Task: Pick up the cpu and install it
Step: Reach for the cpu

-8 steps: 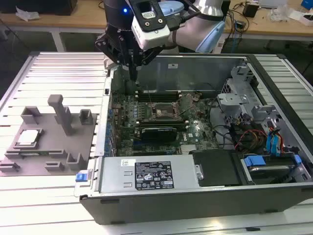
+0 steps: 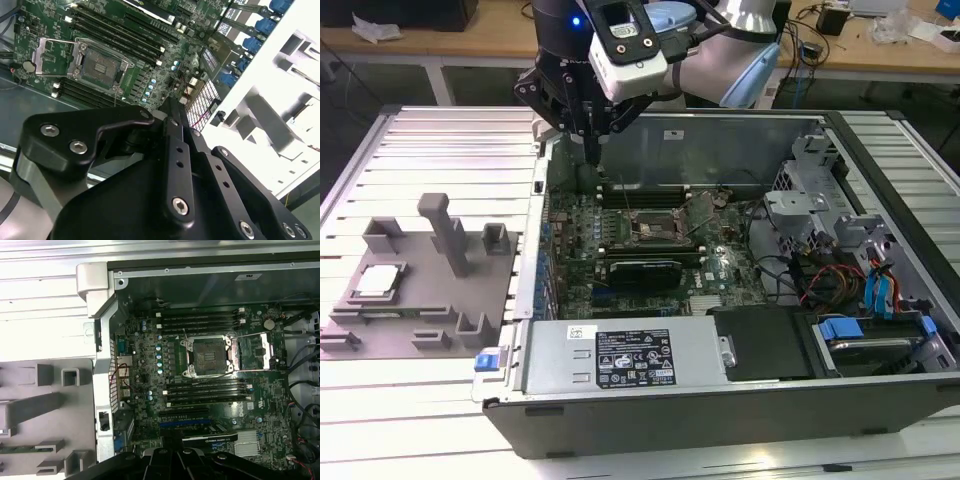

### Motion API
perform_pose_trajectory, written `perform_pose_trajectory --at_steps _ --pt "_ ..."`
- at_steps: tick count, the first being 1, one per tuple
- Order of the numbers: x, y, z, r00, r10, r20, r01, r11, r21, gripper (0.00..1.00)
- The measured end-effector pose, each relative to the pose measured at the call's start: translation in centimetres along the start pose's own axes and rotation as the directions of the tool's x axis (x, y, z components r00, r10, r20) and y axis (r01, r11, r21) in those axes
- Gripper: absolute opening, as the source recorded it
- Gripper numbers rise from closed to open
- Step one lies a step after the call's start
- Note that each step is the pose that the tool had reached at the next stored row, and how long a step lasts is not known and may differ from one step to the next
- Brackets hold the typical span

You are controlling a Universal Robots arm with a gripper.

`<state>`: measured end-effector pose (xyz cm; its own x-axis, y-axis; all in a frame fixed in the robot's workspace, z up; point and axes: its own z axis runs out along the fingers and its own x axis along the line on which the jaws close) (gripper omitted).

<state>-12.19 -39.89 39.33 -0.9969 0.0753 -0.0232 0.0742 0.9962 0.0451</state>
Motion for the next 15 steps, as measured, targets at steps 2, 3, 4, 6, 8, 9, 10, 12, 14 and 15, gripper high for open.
perform_pose_trajectory --at_steps 2,3,4,6,8,9,10,12,14,15 --pt "0.02 0.0 0.0 1.0 0.0 0.0001 0.0 1.0 0.0 0.11" --pt "0.07 0.0 0.0 1.0 0.0 0.0 0.0 1.0 0.0 0.11" --pt "0.1 0.0 0.0 1.0 0.0 0.0 0.0 1.0 0.0 0.11" --pt "0.3 -0.02 -0.01 1.0 0.0 0.0 0.0 1.0 0.0001 0.11" --pt "0.9 -0.07 -0.02 1.0 0.0 0.0002 0.0 1.0 -0.0001 0.11" --pt "1.15 -0.09 -0.03 1.0 0.0 0.0 0.0 1.0 0.0 0.11" --pt "1.33 -0.1 -0.03 1.0 0.0 0.0001 0.0 1.0 0.0 0.11" --pt "1.52 -0.11 -0.04 1.0 0.0 0.0001 0.0 1.0 -0.0001 0.11" --pt "1.75 -0.13 -0.04 1.0 0.0 0.0001 0.0 1.0 0.0 0.11" --pt "1.82 -0.13 -0.05 1.0 0.0 0.0001 0.0 1.0 0.0 0.11"
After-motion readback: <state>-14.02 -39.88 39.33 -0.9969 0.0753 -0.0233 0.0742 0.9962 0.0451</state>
